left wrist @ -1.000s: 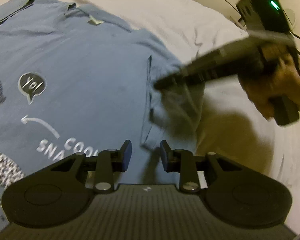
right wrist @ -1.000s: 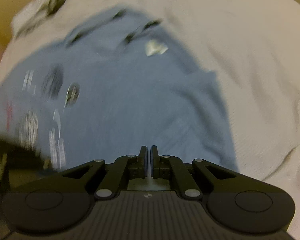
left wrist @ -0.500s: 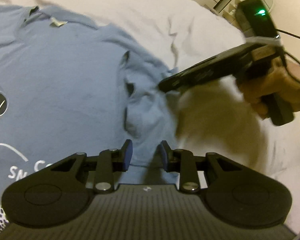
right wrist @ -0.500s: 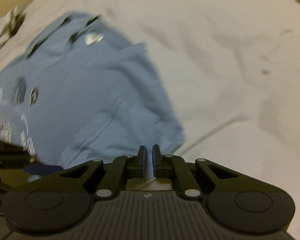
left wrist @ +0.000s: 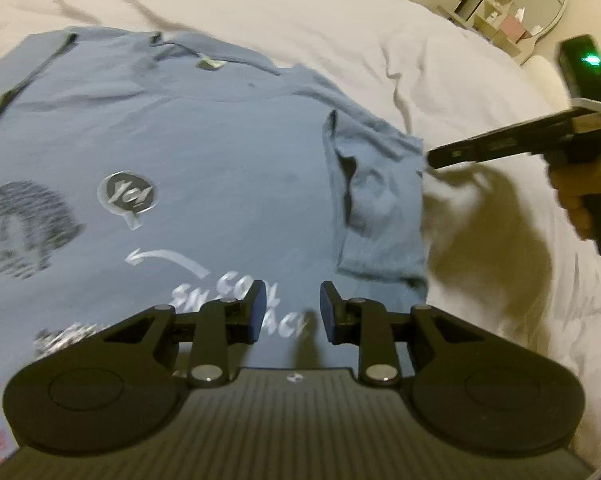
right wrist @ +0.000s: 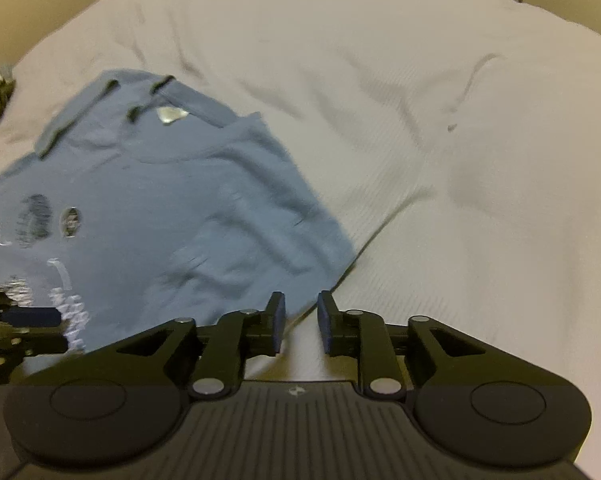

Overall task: Fold clothes
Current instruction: 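Smooth the blue T-shirt flat with both open grippers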

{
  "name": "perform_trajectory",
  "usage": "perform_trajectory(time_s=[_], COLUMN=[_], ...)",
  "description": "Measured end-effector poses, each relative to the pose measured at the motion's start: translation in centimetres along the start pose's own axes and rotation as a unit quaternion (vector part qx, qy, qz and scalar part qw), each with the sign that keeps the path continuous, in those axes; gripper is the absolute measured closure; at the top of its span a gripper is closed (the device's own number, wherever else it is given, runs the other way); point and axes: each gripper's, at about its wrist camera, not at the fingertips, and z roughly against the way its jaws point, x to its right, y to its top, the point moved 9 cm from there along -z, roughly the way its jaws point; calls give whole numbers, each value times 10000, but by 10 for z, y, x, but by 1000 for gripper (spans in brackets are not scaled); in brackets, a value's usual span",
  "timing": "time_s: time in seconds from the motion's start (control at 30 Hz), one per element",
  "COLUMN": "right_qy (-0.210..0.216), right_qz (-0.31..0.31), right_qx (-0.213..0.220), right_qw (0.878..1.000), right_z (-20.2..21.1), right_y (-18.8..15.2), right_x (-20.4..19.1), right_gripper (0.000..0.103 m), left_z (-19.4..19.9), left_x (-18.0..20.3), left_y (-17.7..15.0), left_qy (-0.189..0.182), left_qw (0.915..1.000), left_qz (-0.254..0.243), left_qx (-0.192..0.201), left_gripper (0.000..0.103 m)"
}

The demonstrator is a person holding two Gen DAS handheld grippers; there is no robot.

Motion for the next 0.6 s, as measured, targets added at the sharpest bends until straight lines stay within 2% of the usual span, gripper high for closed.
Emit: perform_trajectory(time_s=[0.13, 0.3, 0.43, 0.53, 0.6], right_qy=[210, 380, 194, 202, 177], right_qz=[-238, -523, -694, -838, -845], right_qx=[-40, -172, 0, 109, 179], right_qw=[9995, 9978, 9974, 9962, 9961], right_z=[23, 52, 87, 114, 128], right_y=[-35, -83, -107, -117, -120], right_x=[-36, -78, -99, -111, -118], right_gripper=[73, 72, 59, 51, 42], left_z=[29, 76, 120, 151, 171], left_x=[-10, -15, -15, -15, -15], left_y=[-18, -41, -54, -59, -64], left_qy=[285, 599, 946, 1139, 1233], left_qw=[9994, 9976, 9947, 9932, 9922], left_qz=[-114, -240, -297, -196, -134], left_qx=[-144, -262, -264, -154, -79], left_gripper=[78, 75, 68, 55, 36])
